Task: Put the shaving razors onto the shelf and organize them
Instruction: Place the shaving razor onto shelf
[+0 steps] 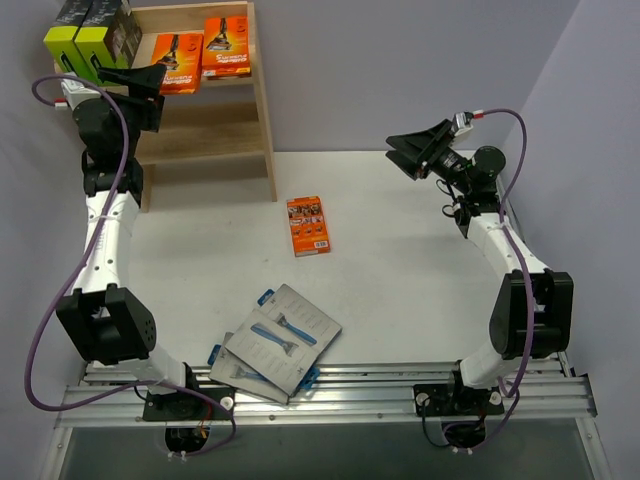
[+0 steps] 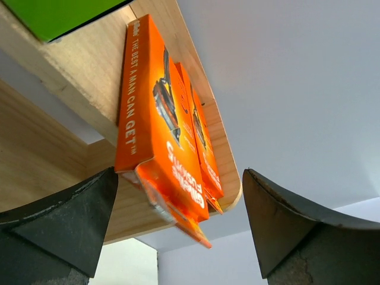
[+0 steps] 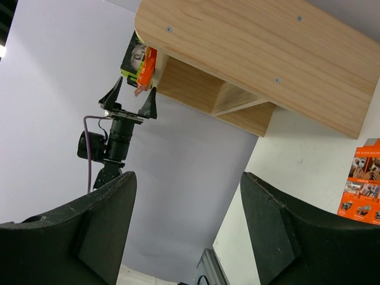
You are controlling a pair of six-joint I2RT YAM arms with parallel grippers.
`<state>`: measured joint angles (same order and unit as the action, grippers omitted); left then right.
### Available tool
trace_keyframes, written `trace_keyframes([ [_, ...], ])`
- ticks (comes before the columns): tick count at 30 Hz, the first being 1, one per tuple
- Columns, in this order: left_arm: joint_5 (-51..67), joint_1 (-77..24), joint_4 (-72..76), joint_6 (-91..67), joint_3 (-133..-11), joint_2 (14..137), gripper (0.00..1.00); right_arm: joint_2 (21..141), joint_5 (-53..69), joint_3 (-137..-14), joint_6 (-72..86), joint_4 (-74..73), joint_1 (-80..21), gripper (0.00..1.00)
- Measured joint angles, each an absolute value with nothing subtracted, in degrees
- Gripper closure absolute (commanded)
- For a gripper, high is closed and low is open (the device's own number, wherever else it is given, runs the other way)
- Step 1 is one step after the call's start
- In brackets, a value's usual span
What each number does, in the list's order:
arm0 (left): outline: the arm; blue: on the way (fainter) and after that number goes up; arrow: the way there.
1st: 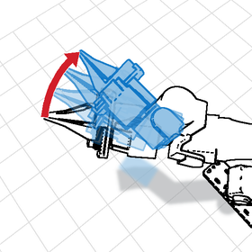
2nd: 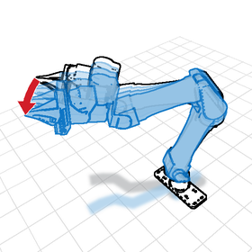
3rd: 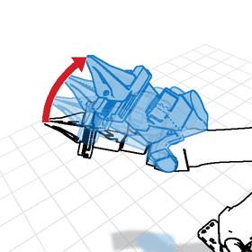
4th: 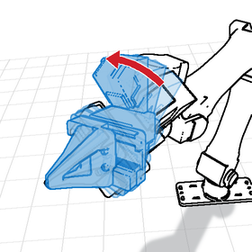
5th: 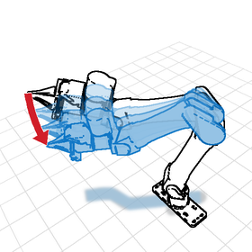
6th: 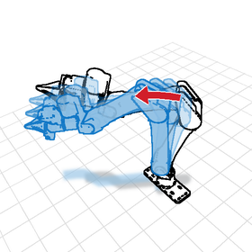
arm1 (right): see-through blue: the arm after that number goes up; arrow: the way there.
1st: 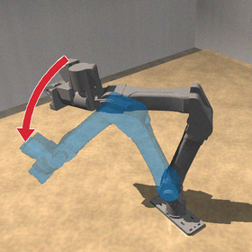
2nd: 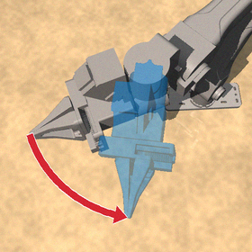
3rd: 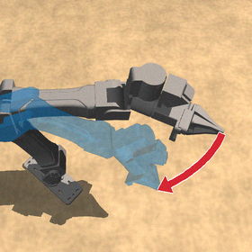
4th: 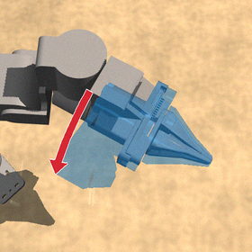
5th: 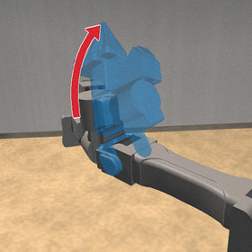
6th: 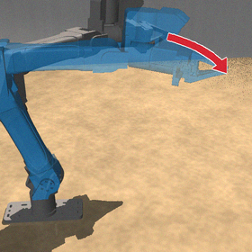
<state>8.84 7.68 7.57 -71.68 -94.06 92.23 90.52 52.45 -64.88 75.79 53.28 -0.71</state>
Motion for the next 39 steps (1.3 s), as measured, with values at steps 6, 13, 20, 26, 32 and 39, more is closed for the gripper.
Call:
trace_keyframes([
  [6, 11.0, 8.3, 7.5, -70.1, -95.9, 92.8, 0.06, 89.1, 52.4, -64.9, 74.3, 52.0, -0.7, 0.33],
  [13, 13.5, 9.2, 7.1, -67.0, -96.2, 92.8, 0.06, 88.9, 52.4, -64.9, 73.7, 51.4, -0.7, 0.33],
  [20, 15.9, 10.4, 6.7, -65.0, -95.2, 92.0, 0.06, 88.9, 52.4, -64.9, 73.5, 51.2, -0.7, 0.32],
  [26, 17.6, 11.8, 4.0, -62.0, -94.9, 90.8, 0.06, 88.9, 52.4, -64.7, 73.4, 51.1, -0.7, 0.32],
  [32, 17.7, 12.6, 0.6, -58.3, -94.9, 89.8, 0.04, 88.9, 52.4, -64.4, 73.4, 51.1, -0.7, 0.34],
  [39, 18.5, 12.9, 0.1, -55.8, -95.3, 89.5, 0.06, 88.9, 52.4, -64.2, 73.3, 51.1, -0.7, 0.36],
])
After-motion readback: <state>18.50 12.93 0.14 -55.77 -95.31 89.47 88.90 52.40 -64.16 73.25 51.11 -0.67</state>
